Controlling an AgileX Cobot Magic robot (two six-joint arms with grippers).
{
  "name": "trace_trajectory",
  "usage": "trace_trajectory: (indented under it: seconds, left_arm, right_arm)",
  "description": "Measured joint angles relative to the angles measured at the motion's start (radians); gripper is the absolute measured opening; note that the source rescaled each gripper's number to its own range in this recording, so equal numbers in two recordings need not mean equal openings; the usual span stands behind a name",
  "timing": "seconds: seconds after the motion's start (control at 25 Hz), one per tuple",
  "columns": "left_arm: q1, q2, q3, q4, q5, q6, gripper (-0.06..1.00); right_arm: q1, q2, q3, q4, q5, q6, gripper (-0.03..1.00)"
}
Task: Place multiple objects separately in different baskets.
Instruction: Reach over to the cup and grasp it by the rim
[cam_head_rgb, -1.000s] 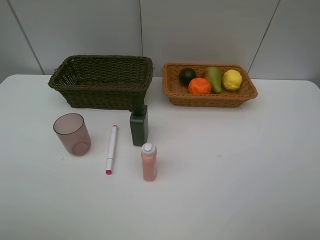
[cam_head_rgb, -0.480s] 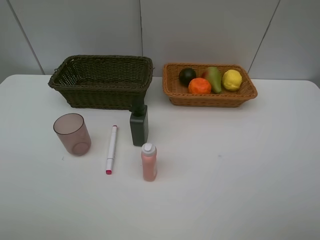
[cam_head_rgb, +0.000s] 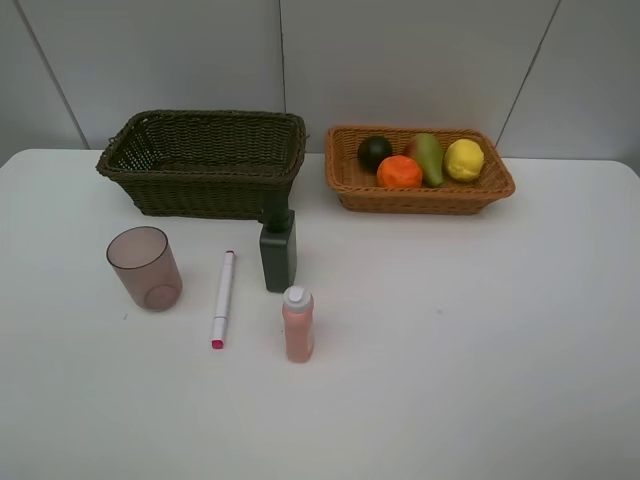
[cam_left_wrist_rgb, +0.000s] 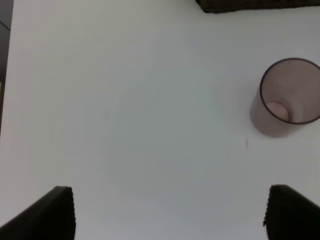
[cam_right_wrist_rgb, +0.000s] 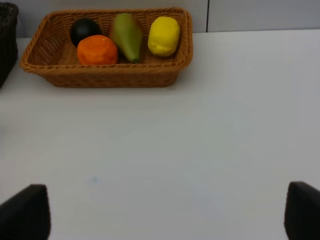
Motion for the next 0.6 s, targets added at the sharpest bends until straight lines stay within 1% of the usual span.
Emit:
trace_trajectory:
  seconds: [0.08, 0.2, 0.32, 0.4, 0.52, 0.6]
  left_arm:
    - [0.000, 0.079, -0.031, -0.007, -0.034, 0.008, 1.00]
    - [0.000, 0.205, -0.064, -0.040, -0.073, 0.042, 1.00]
    - [0.000, 0.308, -0.078, -0.084, -0.118, 0.088, 1.00]
    - [-0.001, 0.363, -0.078, -0.095, -0.151, 0.110, 1.00]
    - [-0.032, 0.440, -0.078, -0.094, -0.195, 0.128, 1.00]
    - [-0.066, 0.488, -0.078, -0.094, -0.221, 0.134, 1.00]
  right_arm:
    - [0.000, 0.000, 0.000, 0.000, 0.000, 0.000, 0.98]
    - [0.000, 0.000, 0.000, -0.001, 0.000, 0.000, 0.98]
    - [0.000, 0.000, 0.000, -0.001, 0.000, 0.000, 0.98]
    - [0.000, 0.000, 0.000, -0.001, 0.000, 0.000, 0.98]
    - [0.000, 0.000, 0.000, -0.001, 0.000, 0.000, 0.98]
    - [0.000, 0.000, 0.000, -0.001, 0.000, 0.000, 0.98]
